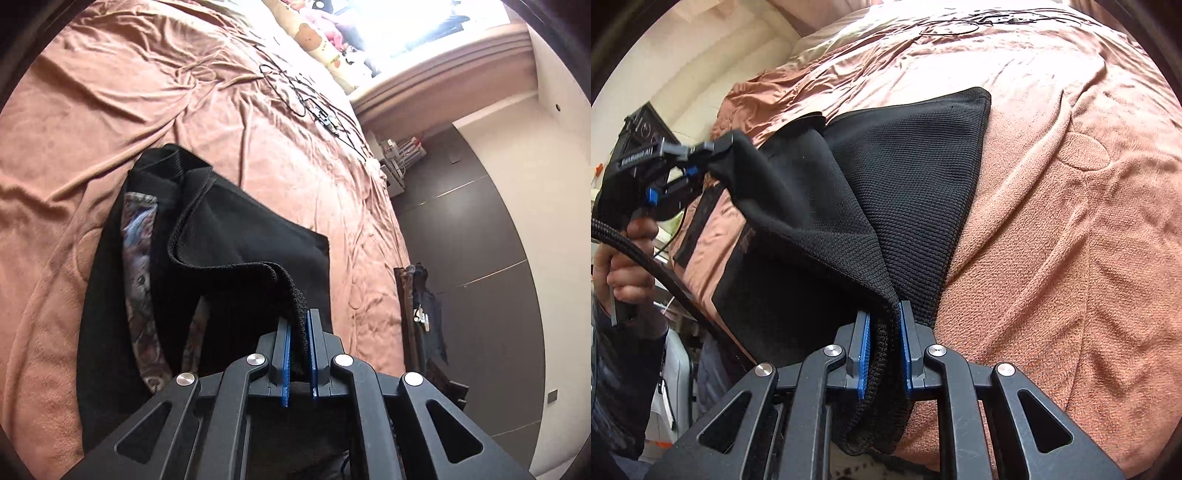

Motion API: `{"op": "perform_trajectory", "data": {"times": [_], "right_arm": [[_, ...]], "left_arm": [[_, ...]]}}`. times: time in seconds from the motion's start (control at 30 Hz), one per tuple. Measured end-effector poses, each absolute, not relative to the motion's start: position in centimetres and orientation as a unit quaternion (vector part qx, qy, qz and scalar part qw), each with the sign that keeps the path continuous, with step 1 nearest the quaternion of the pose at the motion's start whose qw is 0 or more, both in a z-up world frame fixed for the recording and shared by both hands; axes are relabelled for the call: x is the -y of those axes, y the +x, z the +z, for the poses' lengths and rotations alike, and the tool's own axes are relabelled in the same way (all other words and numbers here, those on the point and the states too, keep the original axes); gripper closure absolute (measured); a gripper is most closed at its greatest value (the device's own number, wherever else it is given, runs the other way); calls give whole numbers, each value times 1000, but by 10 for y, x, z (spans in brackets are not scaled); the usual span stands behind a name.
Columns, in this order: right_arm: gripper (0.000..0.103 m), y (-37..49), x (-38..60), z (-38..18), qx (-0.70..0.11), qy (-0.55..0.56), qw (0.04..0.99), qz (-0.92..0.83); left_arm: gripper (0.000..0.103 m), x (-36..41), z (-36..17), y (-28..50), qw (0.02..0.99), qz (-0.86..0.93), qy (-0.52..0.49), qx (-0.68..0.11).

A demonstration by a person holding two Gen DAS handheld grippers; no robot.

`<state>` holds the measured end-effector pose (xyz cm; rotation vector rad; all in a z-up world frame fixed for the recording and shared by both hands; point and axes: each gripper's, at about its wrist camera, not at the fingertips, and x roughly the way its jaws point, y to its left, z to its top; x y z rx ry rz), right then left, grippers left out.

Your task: Fold small clothes

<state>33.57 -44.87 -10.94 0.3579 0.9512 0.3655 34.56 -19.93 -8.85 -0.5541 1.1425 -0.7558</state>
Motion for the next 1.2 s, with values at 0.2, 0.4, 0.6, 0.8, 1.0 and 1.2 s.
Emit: {"op": "perform_trajectory", "data": {"times": [0.2, 0.4, 0.6, 0.8, 1.0, 1.2], "right_arm": [[92, 331, 462, -115, -437, 205, 856, 186], [93, 323, 472, -125, -423, 232, 855, 190], [93, 321, 488, -135, -418, 273, 842, 206], [93, 323, 497, -139, -416, 288, 836, 211], [93, 322, 506, -140, -415, 298, 833, 213], [93, 320, 509, -139, -414, 300, 833, 213]], "left_arm": [[96, 240, -66, 371, 743, -359, -235, -514], [96, 281, -59, 393, 742, -372, -215, -514], [96, 319, -67, 423, 744, -370, -197, -521], [96, 351, -81, 445, 743, -367, -190, -526], [94, 379, -83, 449, 748, -368, -165, -528], [46, 361, -83, 445, 754, -359, -182, -520]]}}
